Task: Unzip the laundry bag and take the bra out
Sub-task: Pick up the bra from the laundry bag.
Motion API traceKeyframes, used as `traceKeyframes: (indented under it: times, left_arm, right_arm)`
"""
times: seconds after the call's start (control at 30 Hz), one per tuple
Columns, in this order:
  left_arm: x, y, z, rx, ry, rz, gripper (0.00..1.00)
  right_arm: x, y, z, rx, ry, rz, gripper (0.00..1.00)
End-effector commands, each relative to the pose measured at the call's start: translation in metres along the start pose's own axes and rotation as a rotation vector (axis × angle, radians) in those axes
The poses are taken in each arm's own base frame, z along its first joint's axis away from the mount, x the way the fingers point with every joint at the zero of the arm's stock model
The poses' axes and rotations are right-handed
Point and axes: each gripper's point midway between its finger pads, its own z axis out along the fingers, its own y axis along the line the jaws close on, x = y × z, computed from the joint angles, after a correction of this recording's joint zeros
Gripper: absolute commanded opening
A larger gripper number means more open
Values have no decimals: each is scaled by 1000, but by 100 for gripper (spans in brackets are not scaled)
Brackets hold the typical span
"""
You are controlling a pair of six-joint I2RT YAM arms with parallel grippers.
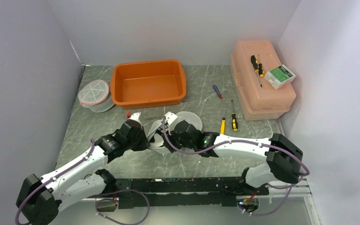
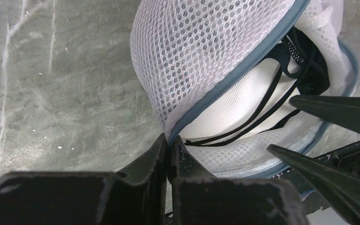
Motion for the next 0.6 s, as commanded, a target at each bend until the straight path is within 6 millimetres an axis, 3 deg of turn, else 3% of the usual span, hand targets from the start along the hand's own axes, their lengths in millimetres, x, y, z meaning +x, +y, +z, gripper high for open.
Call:
traceKeyframes:
  times: [0.0, 0.37, 0.47, 0.57]
  left_arm:
    - [-11, -7, -5, 33, -46, 12, 11]
    - [-24, -34, 22, 88, -11, 55, 11]
    - [-25, -43, 26, 117, 5, 68, 10]
    - [-28, -52, 28, 154, 15, 101, 3]
  right_arm:
    - [3, 16, -5, -53, 13, -54, 46]
    - [72, 17, -31, -14, 93, 35, 43]
    - [76, 20, -34, -19, 81, 70, 42]
    - [69, 23, -39, -13, 44, 79, 42]
